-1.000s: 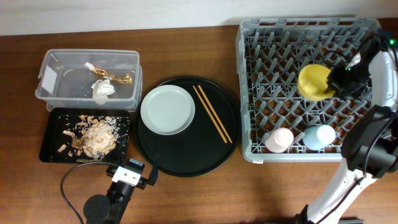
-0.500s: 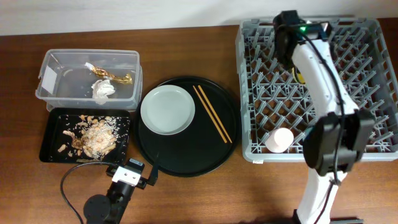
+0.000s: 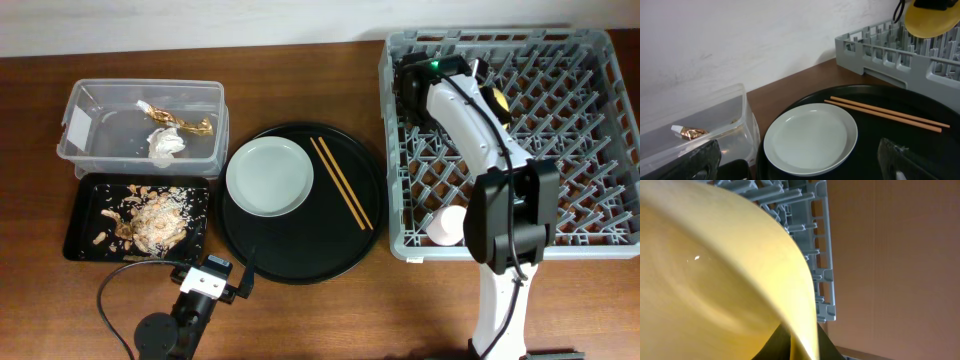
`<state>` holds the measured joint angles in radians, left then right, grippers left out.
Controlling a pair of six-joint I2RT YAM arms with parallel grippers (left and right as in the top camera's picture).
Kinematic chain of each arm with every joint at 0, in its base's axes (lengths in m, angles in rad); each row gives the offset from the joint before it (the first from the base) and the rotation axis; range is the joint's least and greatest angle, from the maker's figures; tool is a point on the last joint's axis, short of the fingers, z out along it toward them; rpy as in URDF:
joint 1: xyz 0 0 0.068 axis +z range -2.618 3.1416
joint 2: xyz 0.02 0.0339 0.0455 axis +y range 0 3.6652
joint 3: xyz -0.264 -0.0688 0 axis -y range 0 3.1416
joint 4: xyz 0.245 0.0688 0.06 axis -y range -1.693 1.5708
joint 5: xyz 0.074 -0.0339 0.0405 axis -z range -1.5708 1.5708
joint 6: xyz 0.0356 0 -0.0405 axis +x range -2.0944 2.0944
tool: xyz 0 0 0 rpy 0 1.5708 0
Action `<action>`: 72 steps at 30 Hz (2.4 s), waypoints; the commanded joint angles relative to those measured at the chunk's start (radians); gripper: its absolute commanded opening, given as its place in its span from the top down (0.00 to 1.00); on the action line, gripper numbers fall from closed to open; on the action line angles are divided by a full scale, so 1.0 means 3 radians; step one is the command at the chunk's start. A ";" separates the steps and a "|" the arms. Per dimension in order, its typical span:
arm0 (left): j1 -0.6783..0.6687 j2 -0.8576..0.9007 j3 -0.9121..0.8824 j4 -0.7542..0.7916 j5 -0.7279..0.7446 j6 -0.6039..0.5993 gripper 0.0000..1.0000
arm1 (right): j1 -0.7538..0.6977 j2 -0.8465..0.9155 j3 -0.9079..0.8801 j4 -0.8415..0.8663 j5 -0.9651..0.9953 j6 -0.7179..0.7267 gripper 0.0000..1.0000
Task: Sort waste into correct bins and load items into the dishwasher rack
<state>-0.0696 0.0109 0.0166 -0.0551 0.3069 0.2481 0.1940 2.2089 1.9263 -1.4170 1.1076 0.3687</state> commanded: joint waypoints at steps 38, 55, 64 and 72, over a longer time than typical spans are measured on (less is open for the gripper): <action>0.0024 -0.0013 -0.0028 0.0006 0.0003 0.0050 0.00 | 0.1183 -0.0635 -0.1853 0.1859 -0.3727 -0.1033 0.64; 0.0024 -0.0013 -0.0028 0.0008 0.0003 0.0050 0.00 | 0.0066 -0.1429 -0.1247 0.1301 -0.3516 -0.0678 0.96; 0.0024 -0.0013 -0.0028 0.0008 0.0003 0.0050 0.00 | 0.1164 -0.1029 -0.1333 0.1526 -0.3309 -0.0626 0.63; 0.0024 -0.0013 -0.0028 0.0008 0.0003 0.0050 0.00 | 0.1086 -0.0300 -0.1348 0.1504 -0.3390 -0.0572 0.96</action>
<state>-0.0696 0.0109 0.0166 -0.0547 0.3069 0.2481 0.5278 2.1357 1.5360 -0.9382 0.0811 0.1875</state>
